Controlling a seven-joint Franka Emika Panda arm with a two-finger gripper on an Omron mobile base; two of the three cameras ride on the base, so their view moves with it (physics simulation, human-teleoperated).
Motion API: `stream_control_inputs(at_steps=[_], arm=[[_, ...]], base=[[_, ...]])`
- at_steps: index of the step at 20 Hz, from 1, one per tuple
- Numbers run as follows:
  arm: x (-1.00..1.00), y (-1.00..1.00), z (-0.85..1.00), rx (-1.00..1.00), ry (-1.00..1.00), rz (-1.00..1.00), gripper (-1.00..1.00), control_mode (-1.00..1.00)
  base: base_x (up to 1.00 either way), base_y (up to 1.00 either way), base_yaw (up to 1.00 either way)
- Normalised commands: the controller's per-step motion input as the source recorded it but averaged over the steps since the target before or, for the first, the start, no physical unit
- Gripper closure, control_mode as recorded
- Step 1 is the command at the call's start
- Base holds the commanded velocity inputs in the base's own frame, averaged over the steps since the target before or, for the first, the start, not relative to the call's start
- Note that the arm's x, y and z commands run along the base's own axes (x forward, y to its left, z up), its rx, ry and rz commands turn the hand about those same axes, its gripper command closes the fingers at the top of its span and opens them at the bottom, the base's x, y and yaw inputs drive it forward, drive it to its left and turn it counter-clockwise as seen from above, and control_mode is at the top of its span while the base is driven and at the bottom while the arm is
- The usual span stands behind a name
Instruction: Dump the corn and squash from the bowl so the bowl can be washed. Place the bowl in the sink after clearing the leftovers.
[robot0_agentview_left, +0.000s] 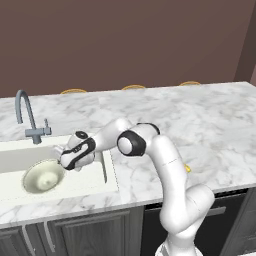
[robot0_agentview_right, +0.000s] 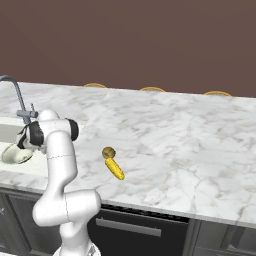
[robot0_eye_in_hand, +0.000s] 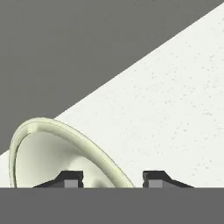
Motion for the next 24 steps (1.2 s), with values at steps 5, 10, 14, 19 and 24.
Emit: stream_control_inputs(at_steps=[5,10,14,19,24], arm=[[-0.28,0.00,0.86,-0.01,-0.11,0.00,-1.00,-1.00],[-0.76,0.00,1.00,-0.01,-0.12,-0.01,-1.00,-1.00],[-0.89,-0.10,1.00,0.00,-0.11,-0.04,-1.00,-1.00],[-0.86,-0.39,1.00,0.00,-0.09,-0.05,-1.00,-1.00],[-0.91,-0.70,1.00,0.03,-0.02,-0.07,-1.00,-1.00]], base=[[0.00,0.00,0.00],[0.00,0.00,0.00],[0.00,0.00,0.00],[0.00,0.00,0.00],[0.00,0.00,0.00]])
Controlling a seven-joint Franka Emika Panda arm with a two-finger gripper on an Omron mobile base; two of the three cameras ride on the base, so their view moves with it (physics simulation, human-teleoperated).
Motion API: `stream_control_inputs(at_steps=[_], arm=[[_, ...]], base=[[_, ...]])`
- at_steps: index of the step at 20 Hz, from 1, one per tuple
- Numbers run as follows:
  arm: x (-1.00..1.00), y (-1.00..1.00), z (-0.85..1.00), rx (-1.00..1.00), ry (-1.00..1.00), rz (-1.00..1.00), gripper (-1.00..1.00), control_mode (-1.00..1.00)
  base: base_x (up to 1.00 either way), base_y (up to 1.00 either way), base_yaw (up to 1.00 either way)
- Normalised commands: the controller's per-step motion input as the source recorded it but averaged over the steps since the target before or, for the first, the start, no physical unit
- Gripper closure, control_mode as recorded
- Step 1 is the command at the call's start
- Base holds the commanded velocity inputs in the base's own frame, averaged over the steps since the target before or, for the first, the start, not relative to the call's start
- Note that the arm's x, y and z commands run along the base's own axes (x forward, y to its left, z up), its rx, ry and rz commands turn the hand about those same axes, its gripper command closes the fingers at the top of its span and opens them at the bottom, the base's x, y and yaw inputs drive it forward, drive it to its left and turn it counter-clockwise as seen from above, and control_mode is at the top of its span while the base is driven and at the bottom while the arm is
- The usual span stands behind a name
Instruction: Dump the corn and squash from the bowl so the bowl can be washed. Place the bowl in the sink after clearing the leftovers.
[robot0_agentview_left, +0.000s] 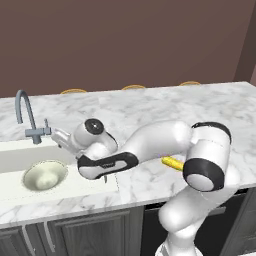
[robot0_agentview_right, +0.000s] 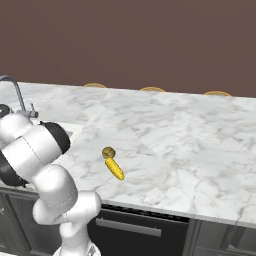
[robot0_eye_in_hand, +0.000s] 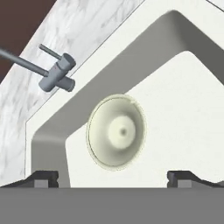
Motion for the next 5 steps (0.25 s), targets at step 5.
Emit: stream_control_inputs(at_steps=[5], arm=[[-0.99,-1.00,0.58,0.09,0.00,-0.01,-1.00,-1.00]], base=[[0.00,0.00,0.00]])
